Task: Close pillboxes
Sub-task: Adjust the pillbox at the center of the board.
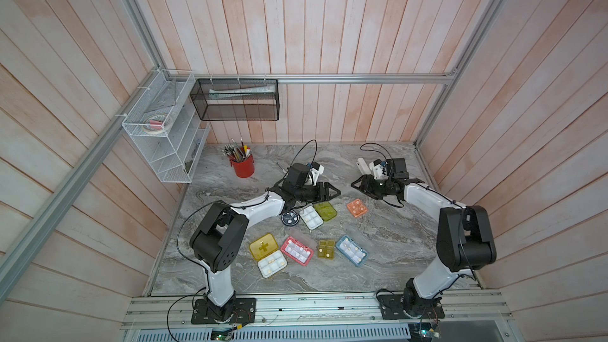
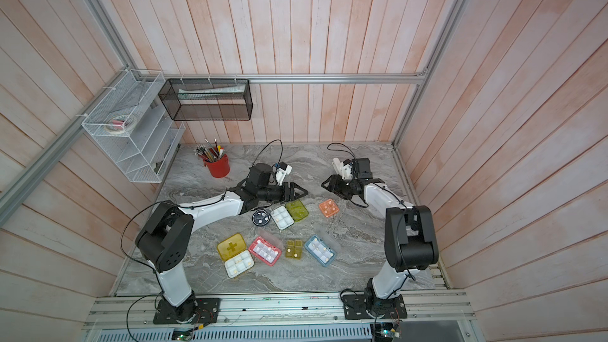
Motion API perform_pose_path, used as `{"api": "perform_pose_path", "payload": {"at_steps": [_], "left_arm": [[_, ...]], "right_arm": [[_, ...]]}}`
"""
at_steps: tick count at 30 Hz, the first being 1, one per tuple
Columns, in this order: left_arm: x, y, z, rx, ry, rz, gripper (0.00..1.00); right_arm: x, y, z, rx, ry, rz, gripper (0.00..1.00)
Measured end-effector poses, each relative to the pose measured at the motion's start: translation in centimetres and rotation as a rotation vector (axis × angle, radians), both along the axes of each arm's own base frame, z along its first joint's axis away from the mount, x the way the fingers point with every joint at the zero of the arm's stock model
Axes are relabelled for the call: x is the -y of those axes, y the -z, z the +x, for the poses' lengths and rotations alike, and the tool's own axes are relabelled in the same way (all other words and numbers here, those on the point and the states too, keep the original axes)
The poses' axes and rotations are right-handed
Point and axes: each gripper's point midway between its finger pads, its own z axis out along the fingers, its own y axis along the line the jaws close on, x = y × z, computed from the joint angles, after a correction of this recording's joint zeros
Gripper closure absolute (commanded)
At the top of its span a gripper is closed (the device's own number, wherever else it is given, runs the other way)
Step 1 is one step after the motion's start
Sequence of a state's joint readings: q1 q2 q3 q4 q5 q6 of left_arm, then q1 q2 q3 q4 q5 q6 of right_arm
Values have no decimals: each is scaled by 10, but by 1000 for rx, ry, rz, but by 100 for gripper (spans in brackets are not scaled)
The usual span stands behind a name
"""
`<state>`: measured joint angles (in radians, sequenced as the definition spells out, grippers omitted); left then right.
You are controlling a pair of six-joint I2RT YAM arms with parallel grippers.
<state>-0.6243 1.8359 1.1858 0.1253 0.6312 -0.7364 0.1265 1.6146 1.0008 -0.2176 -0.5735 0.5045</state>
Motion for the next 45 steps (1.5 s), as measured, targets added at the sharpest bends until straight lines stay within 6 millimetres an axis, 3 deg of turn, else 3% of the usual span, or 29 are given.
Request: {"api": "perform_pose_path", "payload": {"at_steps": [2, 6, 13, 18, 25, 30, 40, 45], "left_arm": [[-1, 1, -1, 1, 1, 3, 32], [-6, 0, -5, 5, 1, 12, 25], [-24, -26, -12, 44, -20, -9, 19], [-41, -37, -16, 66, -41, -14, 18], [-65, -35, -22, 53, -78, -1, 17], [-78, -31, -26, 42, -99, 8, 17], [-84, -30, -30, 41, -110, 12, 17], [-87, -25, -30, 31, -115, 18, 17]], "right_arm": [[3, 4, -19, -21, 8, 2, 13], [6, 16, -48, -71, 16, 1, 10], [8, 39, -63, -133, 18, -2, 10], [7, 53, -62, -166, 25, 6, 10], [5, 66, -57, -183, 20, 24, 10], [1, 65, -43, -168, 15, 36, 10], [-2, 64, -8, -133, -2, 31, 10], [-2, 64, 0, -129, -5, 29, 10]]}}
